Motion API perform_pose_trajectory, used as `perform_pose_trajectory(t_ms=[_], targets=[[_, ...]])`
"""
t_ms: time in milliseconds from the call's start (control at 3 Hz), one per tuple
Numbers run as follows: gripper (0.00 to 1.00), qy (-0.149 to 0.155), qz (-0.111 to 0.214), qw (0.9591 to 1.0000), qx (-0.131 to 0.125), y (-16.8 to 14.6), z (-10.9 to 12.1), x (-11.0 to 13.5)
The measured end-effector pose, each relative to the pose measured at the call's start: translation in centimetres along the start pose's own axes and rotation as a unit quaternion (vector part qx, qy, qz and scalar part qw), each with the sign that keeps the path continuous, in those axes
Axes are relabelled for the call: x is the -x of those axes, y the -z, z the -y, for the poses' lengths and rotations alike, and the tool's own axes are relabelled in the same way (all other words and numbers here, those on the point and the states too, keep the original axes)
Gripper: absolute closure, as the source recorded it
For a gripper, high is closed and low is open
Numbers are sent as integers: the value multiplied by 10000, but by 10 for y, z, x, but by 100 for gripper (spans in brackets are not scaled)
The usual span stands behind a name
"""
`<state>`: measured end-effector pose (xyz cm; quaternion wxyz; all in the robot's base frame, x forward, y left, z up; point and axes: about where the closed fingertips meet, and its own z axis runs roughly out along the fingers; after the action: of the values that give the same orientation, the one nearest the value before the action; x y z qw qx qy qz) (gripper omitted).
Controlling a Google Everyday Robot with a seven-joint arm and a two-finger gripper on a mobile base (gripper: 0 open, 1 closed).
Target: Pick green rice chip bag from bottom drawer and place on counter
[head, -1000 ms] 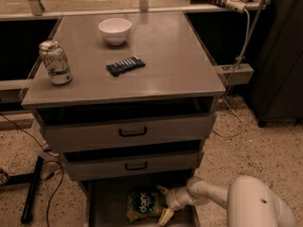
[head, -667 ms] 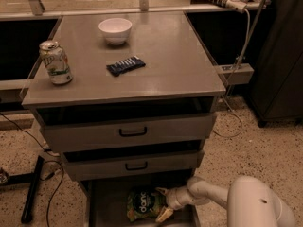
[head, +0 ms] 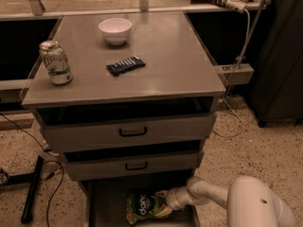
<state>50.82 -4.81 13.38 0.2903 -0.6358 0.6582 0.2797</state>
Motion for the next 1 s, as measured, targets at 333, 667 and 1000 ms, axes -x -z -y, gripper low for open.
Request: perform_pose_trajectory(t_ms=[333, 667, 1000], targets=[[88, 0, 0, 10000, 0, 0, 0, 0], [100, 0, 0, 10000, 0, 0, 0, 0], [100, -14, 47, 10000, -21, 7, -6, 5]])
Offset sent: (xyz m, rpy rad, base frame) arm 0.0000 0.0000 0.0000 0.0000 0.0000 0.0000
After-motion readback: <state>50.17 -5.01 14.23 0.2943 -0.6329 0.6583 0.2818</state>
